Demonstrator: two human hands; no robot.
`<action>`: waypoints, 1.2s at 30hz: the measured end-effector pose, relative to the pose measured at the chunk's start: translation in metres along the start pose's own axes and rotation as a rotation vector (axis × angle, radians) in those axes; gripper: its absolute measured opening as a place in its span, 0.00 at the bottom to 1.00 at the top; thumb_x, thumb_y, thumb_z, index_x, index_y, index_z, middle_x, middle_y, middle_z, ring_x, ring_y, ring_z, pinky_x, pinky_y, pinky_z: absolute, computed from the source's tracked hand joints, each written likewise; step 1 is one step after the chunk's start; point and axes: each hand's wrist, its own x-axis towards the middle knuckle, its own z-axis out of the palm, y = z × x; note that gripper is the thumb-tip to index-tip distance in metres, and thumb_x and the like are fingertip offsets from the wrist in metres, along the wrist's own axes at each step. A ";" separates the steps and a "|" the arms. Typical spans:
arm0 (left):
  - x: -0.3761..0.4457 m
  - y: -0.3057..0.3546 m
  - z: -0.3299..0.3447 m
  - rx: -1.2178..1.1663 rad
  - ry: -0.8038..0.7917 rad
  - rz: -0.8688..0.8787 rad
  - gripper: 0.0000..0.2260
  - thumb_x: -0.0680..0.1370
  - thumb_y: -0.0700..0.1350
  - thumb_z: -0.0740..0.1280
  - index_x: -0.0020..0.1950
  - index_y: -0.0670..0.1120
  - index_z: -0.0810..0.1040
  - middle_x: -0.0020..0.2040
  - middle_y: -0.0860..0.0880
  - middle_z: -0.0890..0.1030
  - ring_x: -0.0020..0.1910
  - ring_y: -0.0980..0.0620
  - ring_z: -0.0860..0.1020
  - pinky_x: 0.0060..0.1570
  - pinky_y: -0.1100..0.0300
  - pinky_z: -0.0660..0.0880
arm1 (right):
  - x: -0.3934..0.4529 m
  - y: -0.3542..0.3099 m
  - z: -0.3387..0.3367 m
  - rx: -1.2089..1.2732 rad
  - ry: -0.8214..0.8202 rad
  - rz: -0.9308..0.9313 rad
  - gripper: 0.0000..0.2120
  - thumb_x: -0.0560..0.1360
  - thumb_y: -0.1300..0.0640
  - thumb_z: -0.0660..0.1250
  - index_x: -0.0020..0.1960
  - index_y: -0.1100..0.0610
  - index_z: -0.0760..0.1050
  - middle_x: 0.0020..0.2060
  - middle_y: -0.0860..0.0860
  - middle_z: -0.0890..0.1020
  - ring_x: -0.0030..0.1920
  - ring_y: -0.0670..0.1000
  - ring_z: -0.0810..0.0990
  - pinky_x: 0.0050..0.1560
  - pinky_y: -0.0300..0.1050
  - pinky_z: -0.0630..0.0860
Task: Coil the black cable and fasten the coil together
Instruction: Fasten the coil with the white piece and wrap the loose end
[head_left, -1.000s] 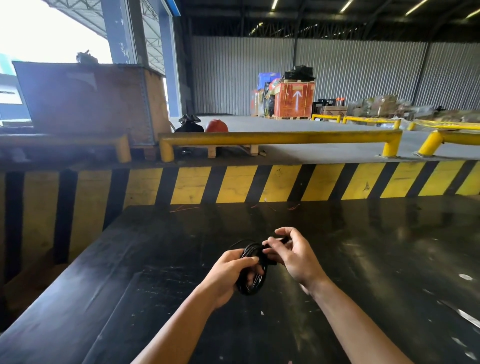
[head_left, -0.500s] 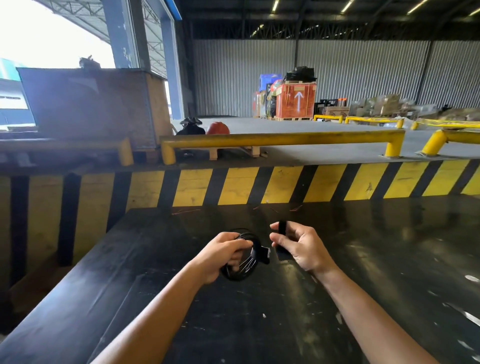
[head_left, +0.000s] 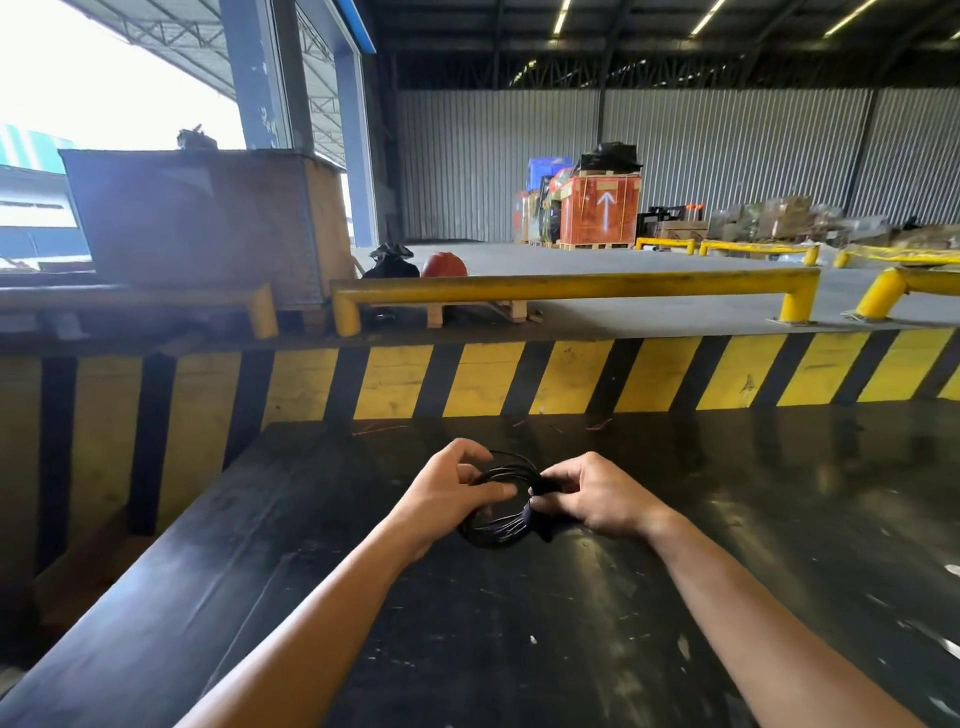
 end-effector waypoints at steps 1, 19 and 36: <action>-0.001 -0.004 -0.001 -0.001 0.028 0.012 0.21 0.70 0.40 0.75 0.60 0.50 0.73 0.42 0.44 0.81 0.38 0.50 0.81 0.39 0.56 0.79 | -0.001 0.001 0.000 0.010 0.001 0.001 0.03 0.71 0.60 0.71 0.43 0.56 0.83 0.43 0.57 0.86 0.41 0.51 0.85 0.49 0.48 0.80; -0.018 -0.033 0.005 -0.249 0.132 0.027 0.04 0.75 0.40 0.69 0.46 0.40 0.81 0.39 0.42 0.81 0.44 0.48 0.80 0.50 0.49 0.79 | -0.008 0.003 -0.001 0.144 0.118 0.152 0.18 0.74 0.63 0.68 0.63 0.65 0.73 0.42 0.56 0.83 0.31 0.43 0.78 0.27 0.32 0.73; -0.003 -0.043 0.007 -0.173 0.305 -0.071 0.05 0.73 0.43 0.72 0.39 0.43 0.81 0.34 0.44 0.80 0.37 0.48 0.80 0.46 0.45 0.82 | 0.006 -0.015 0.005 -0.414 0.168 0.095 0.15 0.65 0.50 0.77 0.34 0.50 0.69 0.33 0.48 0.77 0.37 0.49 0.76 0.35 0.40 0.71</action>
